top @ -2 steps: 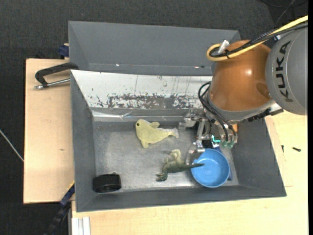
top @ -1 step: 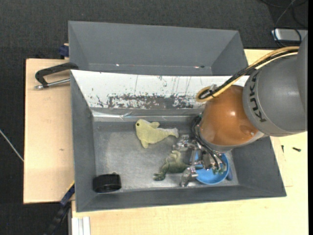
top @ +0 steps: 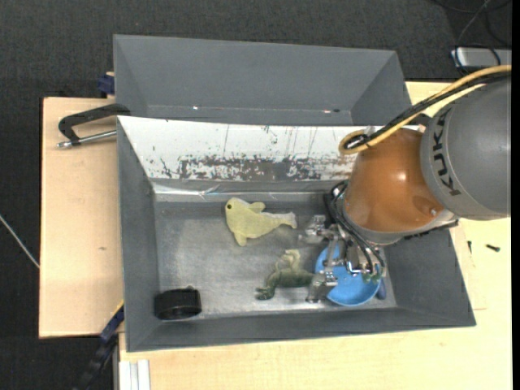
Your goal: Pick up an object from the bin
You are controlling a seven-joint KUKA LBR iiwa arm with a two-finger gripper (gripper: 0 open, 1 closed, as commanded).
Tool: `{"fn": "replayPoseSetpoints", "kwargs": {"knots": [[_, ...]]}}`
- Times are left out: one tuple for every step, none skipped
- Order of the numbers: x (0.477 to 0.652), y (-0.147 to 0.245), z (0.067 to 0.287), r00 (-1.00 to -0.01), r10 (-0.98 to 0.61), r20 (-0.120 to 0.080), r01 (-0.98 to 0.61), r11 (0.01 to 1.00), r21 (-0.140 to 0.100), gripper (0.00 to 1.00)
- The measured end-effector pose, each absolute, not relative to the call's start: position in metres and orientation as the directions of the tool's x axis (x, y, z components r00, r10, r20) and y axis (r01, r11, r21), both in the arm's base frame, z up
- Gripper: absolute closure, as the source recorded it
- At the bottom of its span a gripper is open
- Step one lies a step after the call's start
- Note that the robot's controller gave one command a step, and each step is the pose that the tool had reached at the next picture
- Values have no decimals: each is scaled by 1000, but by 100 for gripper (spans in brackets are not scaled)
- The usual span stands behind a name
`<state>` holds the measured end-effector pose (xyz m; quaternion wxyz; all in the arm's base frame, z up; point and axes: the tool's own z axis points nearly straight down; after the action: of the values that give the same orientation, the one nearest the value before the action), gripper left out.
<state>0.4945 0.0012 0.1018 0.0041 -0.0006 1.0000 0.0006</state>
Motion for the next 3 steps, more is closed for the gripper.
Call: {"fn": "replayPoseSetpoints", "kwargs": {"knots": [[502, 11, 100, -983, 184, -5, 184, 983, 3, 0], [494, 28, 71, -988, 155, -5, 155, 988, 1, 0], [495, 27, 73, -988, 156, -5, 156, 988, 0, 0]]}}
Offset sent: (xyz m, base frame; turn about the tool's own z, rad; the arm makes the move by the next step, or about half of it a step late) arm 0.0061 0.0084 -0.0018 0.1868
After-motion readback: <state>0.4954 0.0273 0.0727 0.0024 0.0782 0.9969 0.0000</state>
